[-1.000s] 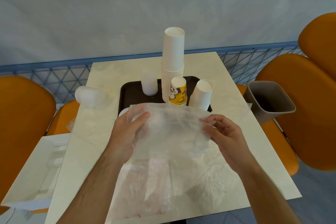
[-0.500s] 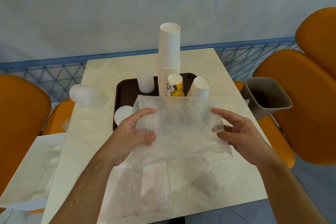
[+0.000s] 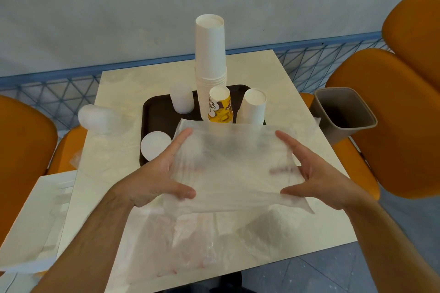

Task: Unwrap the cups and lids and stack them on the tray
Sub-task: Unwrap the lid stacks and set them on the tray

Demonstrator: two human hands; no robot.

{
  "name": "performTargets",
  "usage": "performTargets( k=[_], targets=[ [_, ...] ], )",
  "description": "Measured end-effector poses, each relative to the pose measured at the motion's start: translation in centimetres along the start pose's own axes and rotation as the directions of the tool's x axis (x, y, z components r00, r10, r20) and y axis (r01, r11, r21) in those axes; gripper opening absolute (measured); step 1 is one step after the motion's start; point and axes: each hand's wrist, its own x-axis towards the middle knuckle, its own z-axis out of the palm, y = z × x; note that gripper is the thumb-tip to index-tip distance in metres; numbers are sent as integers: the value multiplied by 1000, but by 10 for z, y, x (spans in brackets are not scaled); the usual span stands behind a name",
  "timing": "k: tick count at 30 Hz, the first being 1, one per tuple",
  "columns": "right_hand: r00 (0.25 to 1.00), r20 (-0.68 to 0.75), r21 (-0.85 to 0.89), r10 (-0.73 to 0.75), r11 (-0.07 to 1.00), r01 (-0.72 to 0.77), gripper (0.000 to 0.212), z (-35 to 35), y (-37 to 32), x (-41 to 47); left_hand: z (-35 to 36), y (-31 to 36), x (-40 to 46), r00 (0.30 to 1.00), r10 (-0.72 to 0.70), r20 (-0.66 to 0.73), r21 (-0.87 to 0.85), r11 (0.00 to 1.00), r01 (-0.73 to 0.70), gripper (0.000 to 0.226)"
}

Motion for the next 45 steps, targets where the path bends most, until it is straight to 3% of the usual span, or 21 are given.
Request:
performTargets(
  k=[8,11,14,16,18,22,26,29,30,33,36,39,45],
  targets=[
    [978,38,-283,207,940,-189,135,-22,34,-13,23,-19,24,987,-150,63,199,971,135,134],
    [975,-49,-421,217,881,-217,133,-33,44,-17,45,-31,36,982,-181,54,137,975,172,138],
    [938,-322,-552,129,779,-297,112,-35,52,-17,69,-50,50,981,-194,27,98,977,191,141],
    [878,-479,-567,-20,770,-293,81,-21,59,-13,84,-62,58,976,-217,-8,138,967,216,142],
    [887,-453,-586,-89,780,-220,58,2,71,-6,95,-74,66,972,-228,-55,221,946,235,142],
    [967,-251,-722,44,657,-217,59,35,107,7,104,-82,75,961,-244,-133,365,889,276,138],
    [962,-246,-738,121,620,-267,62,43,121,8,102,-75,74,955,-218,-203,400,871,284,109],
    [961,-266,-730,79,634,-255,60,38,117,10,99,-68,73,908,17,-418,611,745,267,71],
    [962,-263,-730,79,635,-252,59,35,116,12,102,-66,75,894,120,-432,688,685,240,61],
    [971,-206,-745,125,623,-238,63,32,116,20,128,-66,89,952,219,-216,836,545,64,47],
    [977,-155,-772,148,598,-213,70,34,117,25,149,-88,108,1000,15,-9,926,378,3,69],
    [974,-129,-788,186,578,-214,87,29,115,29,147,-105,118,984,-176,0,950,306,55,97],
    [946,-70,-891,317,406,-202,129,4,115,25,129,-105,120,947,-320,-10,986,152,62,135]
  ],
)
